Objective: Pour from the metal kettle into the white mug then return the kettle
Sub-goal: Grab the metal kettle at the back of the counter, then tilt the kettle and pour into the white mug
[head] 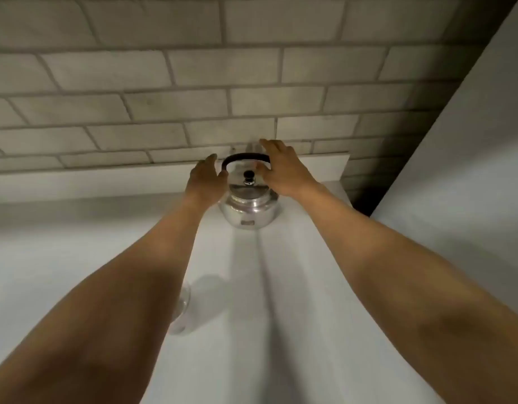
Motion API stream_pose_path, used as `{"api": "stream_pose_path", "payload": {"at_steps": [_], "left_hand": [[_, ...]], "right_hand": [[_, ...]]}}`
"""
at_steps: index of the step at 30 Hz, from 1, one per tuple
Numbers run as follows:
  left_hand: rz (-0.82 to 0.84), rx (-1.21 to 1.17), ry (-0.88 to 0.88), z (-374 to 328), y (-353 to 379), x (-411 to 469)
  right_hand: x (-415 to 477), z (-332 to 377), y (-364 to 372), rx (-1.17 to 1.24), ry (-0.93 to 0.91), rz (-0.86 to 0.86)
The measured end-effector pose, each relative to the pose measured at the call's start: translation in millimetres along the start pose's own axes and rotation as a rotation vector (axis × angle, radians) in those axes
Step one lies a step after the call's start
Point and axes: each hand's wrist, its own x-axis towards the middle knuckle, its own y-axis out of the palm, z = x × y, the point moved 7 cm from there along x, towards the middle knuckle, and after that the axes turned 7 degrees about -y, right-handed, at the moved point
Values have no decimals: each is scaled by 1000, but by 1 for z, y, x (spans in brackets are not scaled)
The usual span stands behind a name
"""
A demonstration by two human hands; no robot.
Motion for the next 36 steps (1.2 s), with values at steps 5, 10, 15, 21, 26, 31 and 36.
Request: {"api": "stream_pose_path", "payload": {"at_steps": [5,10,15,21,26,31,36], "left_hand": [[-69,-37,30,3,1,7],[-97,-10,38,1,1,7],[-87,7,61,-4,-17,-12],[-62,148,387,-39,-25,-96],[-30,225,450,-45,-27,-158],[-63,320,448,-30,-18,-209],[-39,242,451,-8,-9,-251]], "right_hand": [[25,5,16,135,-63,107],[35,0,21,148,-73,42],[23,-1,17,202,-69,9],[-12,20,-15,167,-38,-91],[-51,48,-51,116,-12,-194],[-99,74,-70,65,-46,-209],[-146,97,-73,63,-68,-166]]}}
